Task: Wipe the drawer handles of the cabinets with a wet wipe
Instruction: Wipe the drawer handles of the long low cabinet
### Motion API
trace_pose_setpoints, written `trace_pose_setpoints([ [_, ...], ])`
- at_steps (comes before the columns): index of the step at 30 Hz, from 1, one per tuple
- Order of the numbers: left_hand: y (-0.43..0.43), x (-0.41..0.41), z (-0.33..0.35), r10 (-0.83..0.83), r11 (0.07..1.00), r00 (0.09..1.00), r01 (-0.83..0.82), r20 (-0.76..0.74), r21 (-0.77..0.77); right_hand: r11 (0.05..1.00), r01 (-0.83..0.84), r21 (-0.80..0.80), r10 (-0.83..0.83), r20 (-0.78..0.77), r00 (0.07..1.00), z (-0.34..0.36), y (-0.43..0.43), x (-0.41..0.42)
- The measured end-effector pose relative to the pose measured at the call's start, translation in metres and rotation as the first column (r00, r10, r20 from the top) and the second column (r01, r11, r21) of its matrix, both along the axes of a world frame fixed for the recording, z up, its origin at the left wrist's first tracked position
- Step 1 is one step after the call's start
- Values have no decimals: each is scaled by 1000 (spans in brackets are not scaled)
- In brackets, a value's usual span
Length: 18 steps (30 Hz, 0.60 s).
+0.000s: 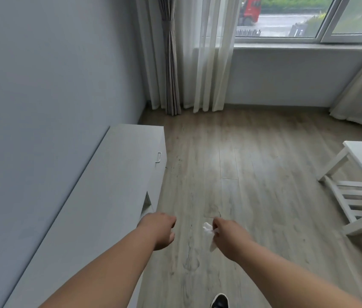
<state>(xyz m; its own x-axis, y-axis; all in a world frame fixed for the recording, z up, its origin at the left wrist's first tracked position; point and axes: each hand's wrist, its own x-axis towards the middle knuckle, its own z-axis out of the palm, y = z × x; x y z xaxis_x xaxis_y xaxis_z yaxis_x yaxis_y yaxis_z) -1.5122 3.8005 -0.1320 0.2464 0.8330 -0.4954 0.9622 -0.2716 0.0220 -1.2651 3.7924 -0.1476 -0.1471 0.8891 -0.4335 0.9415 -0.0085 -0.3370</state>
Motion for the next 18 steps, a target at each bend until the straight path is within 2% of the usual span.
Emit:
trace_pose_setpoints([
  [8,77,31,3,80,995,996,-82,34,60,996,-82,-38,82,-11,997,-1,109,25],
  [14,128,5,-10,147,986,988,-150,48,73,997,-55,-47,51,-86,995,-9,170,20],
  [18,168,-16,-23,187,978,979,-193,87,78,993,49,-106,-66,-158,985,-12,212,-3],
])
